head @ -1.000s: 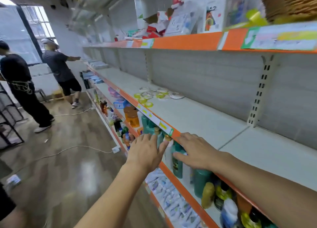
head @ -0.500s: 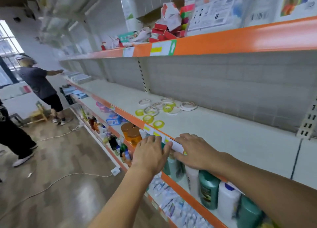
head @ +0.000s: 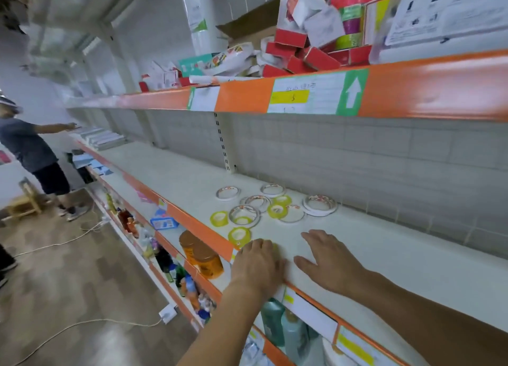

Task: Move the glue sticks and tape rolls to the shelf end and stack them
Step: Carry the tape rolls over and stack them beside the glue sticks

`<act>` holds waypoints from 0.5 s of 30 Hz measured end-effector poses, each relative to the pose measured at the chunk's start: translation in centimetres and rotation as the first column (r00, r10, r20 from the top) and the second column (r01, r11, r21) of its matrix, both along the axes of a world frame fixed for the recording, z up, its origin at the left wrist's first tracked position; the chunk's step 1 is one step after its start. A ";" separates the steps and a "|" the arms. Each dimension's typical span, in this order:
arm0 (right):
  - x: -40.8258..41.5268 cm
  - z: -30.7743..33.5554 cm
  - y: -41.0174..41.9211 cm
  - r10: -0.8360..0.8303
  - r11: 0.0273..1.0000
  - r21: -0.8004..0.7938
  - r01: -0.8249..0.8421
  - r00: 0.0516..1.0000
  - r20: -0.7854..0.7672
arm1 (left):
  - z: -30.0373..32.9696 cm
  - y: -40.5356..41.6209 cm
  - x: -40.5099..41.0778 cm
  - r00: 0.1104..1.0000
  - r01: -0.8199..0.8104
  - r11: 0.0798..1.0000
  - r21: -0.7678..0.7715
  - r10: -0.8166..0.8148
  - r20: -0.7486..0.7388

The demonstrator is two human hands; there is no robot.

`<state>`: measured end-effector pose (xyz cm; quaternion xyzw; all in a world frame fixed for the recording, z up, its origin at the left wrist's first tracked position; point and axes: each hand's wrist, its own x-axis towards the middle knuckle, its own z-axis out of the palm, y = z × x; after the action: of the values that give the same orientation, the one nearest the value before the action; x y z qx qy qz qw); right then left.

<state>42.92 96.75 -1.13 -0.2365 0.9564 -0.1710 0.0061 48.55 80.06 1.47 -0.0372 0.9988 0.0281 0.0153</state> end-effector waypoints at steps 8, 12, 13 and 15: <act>-4.0 -2.3 -2.8 -0.083 0.994 -0.080 0.072 0.986 -0.145 | -1.1 -1.6 -5.2 0.991 0.124 0.992 -0.031 -0.122 0.047; -6.6 -2.5 -3.2 -0.200 0.970 -0.184 0.160 0.954 -0.224 | -2.1 -2.9 -7.9 0.986 0.161 0.987 -0.012 -0.161 -0.035; -7.1 -2.7 -3.2 -0.236 0.964 -0.185 0.193 0.940 -0.247 | -2.5 -3.2 -8.5 0.982 0.180 0.984 -0.002 -0.180 -0.064; -7.9 -3.4 -3.1 -0.311 0.947 -0.172 0.271 0.906 -0.287 | -3.8 -3.4 -9.7 0.964 0.216 0.976 0.023 -0.209 -0.164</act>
<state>35.05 93.67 -4.55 -0.1147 0.9570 -0.1917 -0.1850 38.86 76.64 -2.34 0.0729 0.9942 0.0493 -0.0616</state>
